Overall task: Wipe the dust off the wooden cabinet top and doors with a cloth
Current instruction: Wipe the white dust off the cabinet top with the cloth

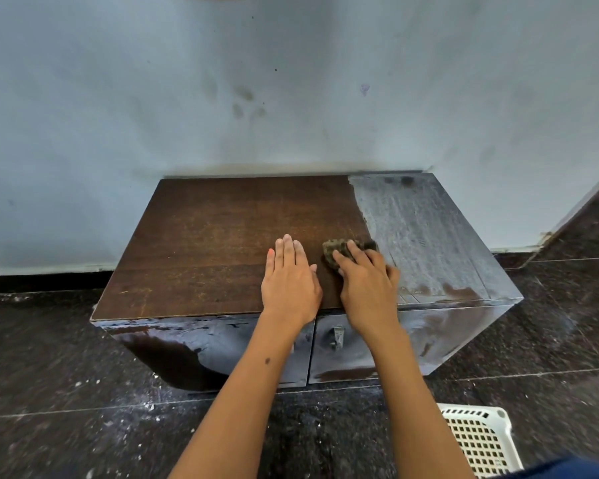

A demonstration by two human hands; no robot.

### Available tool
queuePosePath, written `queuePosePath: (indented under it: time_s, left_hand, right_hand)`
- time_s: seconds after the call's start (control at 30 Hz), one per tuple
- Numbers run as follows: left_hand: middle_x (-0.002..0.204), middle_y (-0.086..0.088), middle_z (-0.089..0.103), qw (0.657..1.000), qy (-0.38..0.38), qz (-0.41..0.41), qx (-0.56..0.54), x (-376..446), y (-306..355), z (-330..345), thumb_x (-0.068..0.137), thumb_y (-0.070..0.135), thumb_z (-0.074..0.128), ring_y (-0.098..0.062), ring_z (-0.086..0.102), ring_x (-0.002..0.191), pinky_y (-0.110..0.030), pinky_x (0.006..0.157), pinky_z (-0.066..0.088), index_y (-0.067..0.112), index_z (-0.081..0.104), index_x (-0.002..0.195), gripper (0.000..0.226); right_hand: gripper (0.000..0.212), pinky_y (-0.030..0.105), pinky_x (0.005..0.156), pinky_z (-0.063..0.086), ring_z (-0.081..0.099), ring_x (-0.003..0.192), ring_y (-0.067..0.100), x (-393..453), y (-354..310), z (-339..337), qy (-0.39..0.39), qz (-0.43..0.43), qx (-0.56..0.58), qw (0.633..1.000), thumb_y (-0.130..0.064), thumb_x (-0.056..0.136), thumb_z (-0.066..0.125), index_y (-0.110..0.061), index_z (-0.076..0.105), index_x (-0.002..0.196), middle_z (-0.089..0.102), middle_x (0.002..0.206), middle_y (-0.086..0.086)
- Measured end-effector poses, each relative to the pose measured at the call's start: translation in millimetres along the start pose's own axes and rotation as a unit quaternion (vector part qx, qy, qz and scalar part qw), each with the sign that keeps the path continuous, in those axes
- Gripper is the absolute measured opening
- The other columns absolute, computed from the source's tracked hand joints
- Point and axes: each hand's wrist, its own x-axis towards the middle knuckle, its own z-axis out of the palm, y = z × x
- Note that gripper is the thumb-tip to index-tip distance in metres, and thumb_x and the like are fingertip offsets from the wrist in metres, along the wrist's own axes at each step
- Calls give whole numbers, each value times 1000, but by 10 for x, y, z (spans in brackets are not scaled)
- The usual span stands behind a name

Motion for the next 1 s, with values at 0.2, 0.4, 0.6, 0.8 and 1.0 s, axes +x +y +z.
queuePosePath:
  time_s: [0.2, 0.4, 0.6, 0.8, 1.0]
  left_hand:
    - [157, -18, 1, 1000, 3, -3, 7, -7, 16, -18, 102, 28, 18, -28, -2, 146, -37, 118, -2, -1, 6, 148, 56]
    - [157, -19, 1, 1000, 3, -3, 21, 24, 35, -13, 101, 29, 18, -28, -2, 146, -38, 118, -3, -2, 6, 148, 57]
    - [156, -19, 7, 999, 24, 7, 30, -2, 40, 0, 101, 29, 18, -28, 3, 146, -38, 118, -4, -2, 10, 148, 56]
    - [155, -22, 9, 998, 12, 5, 65, 33, 68, -34, 101, 29, 19, -31, 4, 145, -41, 118, -5, -4, 10, 147, 57]
    - [155, -21, 10, 998, 20, 6, 63, 36, 72, -45, 101, 30, 18, -30, 6, 145, -41, 117, -7, -3, 11, 147, 57]
  right_hand:
    - [41, 40, 105, 20, 22, 137, 20, 409, -151, -42, -41, -18, -6, 999, -19, 101, 36, -29, 43, 139, 29, 153, -2]
    - [48, 38, 92, 21, 41, 127, 25, -442, -44, -71, 31, -10, 10, 999, -5, 85, 60, -21, 56, 130, 47, 142, 3]
    - [54, 36, 100, 21, 24, 137, 19, -436, 239, -213, 17, 95, -26, 995, -9, 92, 49, -28, 41, 141, 31, 152, -5]
    - [53, 41, 108, 18, 19, 139, 20, -406, -75, -175, 9, 88, -11, 996, -11, 95, 45, -24, 33, 145, 24, 155, 1]
    - [60, 35, 101, 19, 24, 137, 16, -567, 36, -138, 2, 13, 9, 1000, -4, 89, 50, -28, 39, 142, 29, 153, -6]
